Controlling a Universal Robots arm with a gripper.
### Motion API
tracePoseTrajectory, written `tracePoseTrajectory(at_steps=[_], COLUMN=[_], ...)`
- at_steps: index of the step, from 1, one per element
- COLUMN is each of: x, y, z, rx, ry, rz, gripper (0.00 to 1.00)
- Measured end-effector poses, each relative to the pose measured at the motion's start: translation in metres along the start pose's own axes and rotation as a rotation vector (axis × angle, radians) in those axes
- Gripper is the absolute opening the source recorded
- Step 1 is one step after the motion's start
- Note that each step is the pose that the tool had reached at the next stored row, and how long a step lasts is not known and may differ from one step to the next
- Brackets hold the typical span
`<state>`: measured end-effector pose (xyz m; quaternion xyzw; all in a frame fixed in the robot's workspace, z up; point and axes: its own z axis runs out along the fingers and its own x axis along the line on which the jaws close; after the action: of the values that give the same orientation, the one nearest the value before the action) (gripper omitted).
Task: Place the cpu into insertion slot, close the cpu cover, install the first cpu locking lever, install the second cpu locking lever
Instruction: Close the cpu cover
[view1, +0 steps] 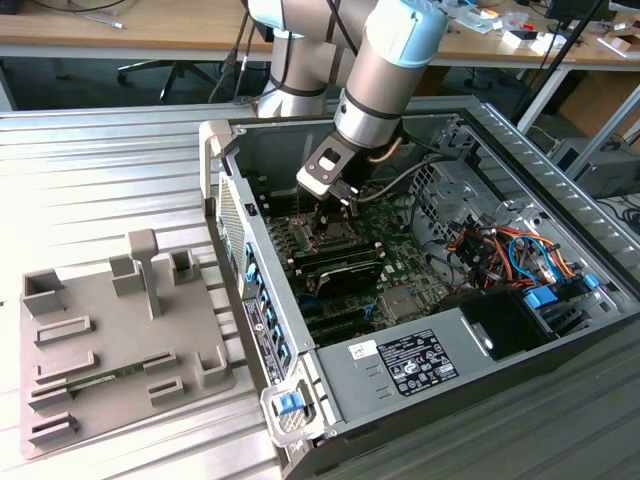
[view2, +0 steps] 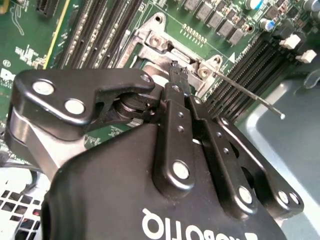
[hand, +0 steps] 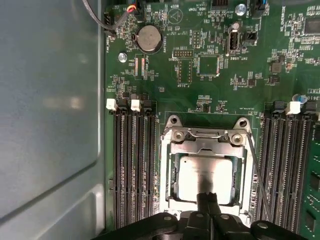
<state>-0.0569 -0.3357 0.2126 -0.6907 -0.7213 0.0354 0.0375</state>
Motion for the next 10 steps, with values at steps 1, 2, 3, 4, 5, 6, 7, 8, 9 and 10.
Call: tracePoseTrajectory(at_steps=[1, 2, 3, 4, 5, 6, 7, 8, 9, 10], x=[-0.0002, -0.0004, -0.0005, -0.0008, -0.0009, -0.0009, -0.001, -0.0011, -0.0011, -0.0012], y=[0.0051, 0.008, 0.0105, 0.0151, 0.0189, 0.0211, 0.0224, 0.0239, 0.0249, 0.0267], z=[-0.0008, -0.0012, -0.0016, -0.0024, -0.0033, -0.004, -0.0045, -0.0054, -0.0061, -0.0073], rx=[0.0011, 0.0022, 0.0031, 0.0044, 0.0052, 0.0054, 0.0056, 0.0059, 0.0061, 0.0063], ry=[0.0, 0.0, -0.0001, -0.0001, 0.0, 0.0002, 0.0002, 0.0001, 0.0001, 0.0001], rz=[0.0, 0.0, 0.0, 0.0, 0.0, 0.0, 0.0, 0.0, 0.0, 0.0], gripper=[0.11, 0.11, 0.11, 0.11, 0.11, 0.11, 0.11, 0.11, 0.11, 0.11])
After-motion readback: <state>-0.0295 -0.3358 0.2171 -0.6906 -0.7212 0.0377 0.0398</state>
